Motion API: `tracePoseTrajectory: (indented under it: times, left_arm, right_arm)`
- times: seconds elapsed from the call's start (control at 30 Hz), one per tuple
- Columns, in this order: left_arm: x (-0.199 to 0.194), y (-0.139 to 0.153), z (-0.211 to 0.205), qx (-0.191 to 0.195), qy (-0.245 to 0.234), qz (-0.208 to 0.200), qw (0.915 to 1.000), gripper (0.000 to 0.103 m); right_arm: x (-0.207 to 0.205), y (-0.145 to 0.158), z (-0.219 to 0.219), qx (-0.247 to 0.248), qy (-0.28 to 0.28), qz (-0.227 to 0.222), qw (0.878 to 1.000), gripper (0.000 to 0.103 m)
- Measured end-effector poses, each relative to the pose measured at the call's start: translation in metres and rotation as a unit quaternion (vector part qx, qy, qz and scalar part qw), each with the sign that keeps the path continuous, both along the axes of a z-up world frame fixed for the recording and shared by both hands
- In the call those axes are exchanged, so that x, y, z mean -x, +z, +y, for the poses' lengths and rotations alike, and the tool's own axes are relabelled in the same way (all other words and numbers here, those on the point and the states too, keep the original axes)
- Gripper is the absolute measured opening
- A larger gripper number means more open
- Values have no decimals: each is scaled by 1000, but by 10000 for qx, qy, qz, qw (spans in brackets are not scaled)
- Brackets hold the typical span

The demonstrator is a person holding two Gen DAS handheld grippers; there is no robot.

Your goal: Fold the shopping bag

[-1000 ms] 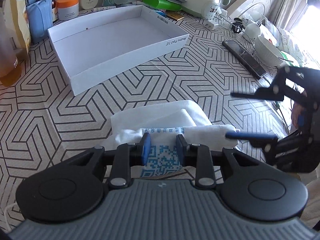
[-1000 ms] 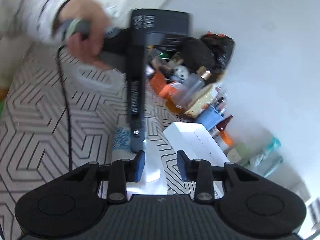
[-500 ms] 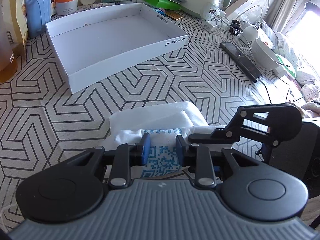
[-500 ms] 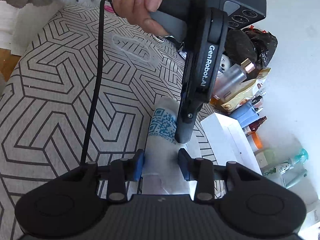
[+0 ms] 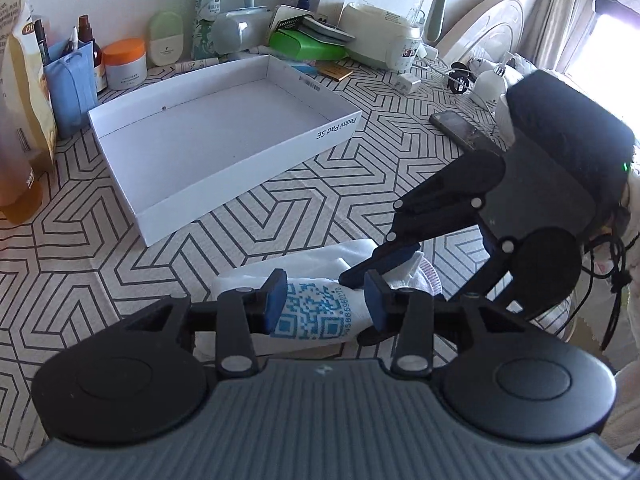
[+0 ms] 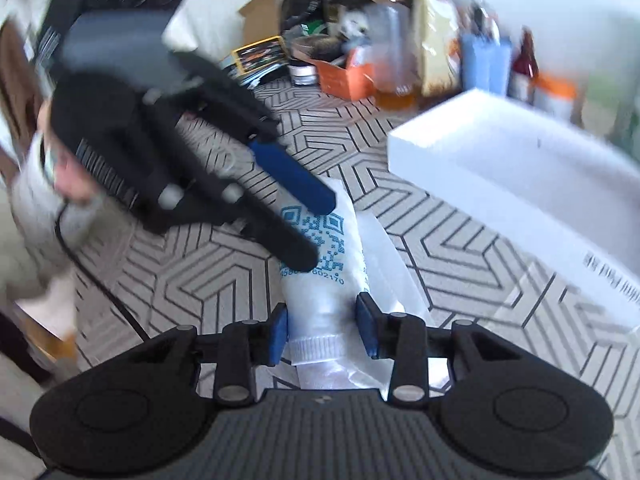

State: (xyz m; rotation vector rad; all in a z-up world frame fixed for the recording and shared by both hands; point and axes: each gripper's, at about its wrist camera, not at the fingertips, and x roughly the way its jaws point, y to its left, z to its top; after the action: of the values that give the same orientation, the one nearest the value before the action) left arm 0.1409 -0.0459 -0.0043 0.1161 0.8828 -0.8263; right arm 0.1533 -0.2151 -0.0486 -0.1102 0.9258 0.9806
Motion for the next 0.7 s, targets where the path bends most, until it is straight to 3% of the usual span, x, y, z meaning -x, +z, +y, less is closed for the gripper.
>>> tracePoseTrajectory:
  times: [0.07,0.2,0.33,0.47,0.6,0.7]
  left_arm:
    - [-7,-1,-1,61,80,16,9999,42]
    - [-18,8,3,302,264,82,9992,42]
    - [-19,13,10,480,405,20,9980,43]
    - [-15,12,26,792,647,126,9947,44]
    - [-13,-3,51,1548,1020,727,9800,48]
    - [-16,-25,54,1810,1323,1241,9666,48]
  right_arm:
    - [-19,-5,-13,-316,-212,772,9963,39]
    - [-51,-26,-35,-913,-608,2150,9704,39]
    - [-69,-44,-49,-1258,-803,2944,9440,38]
    - [-74,-53,-56,-1435,-856,3208,9323,38]
    - [-68,-54,-60,-1547,-892,3084,9343,38]
    - [-61,-54,-63,-1668,-942,2918,9371,38]
